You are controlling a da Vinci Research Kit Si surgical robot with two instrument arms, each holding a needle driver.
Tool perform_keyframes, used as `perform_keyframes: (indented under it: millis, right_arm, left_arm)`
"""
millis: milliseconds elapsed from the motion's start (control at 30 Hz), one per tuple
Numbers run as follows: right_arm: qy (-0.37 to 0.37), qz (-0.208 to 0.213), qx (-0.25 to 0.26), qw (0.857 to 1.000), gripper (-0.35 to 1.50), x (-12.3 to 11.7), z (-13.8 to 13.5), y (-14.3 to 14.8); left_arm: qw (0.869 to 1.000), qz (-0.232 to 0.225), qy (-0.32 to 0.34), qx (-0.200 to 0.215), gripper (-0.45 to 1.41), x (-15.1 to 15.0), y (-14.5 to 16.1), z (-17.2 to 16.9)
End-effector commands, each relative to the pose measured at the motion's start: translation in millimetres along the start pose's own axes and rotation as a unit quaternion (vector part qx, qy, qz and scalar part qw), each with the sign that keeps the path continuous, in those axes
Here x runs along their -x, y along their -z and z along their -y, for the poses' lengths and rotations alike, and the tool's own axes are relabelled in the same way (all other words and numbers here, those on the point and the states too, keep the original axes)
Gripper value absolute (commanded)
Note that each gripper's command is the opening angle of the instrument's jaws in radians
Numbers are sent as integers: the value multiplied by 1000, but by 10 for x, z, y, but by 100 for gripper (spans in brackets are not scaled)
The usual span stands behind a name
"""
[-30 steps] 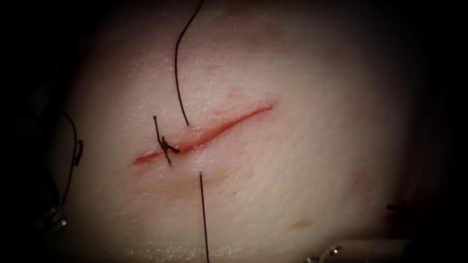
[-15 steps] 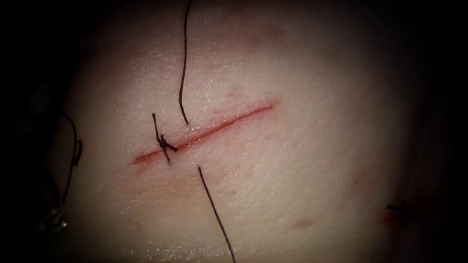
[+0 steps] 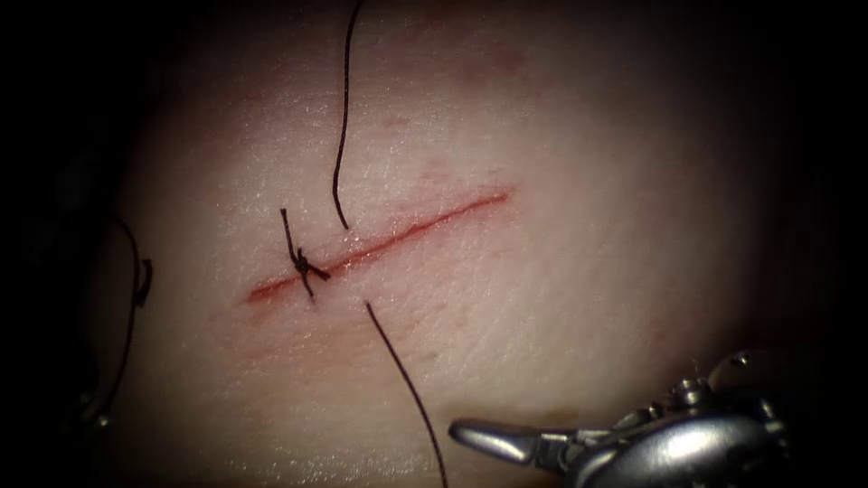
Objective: Wound Closure
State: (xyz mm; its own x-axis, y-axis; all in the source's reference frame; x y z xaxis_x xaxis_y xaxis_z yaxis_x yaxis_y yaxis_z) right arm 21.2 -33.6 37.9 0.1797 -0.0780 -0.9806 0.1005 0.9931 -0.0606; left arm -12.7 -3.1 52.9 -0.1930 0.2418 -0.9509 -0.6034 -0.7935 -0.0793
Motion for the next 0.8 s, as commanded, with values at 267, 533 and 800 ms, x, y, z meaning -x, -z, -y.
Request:
perform_keyframes:
  millis: [267,533,800]
  right_arm:
    - [-5,21,29,999,106,78,-25,-33]
    - [-2,17,40,999,108,115,-45,-83]
    - [8,25,22,999,73,126,-41,-114]
  left_arm:
    - [1000,-4,1,5,-45,5,-9,-13]
    - [1000,-5,0,7,-45,7,-5,-13]
    - [1000,-6,0,8,-45,7,-2,-13]
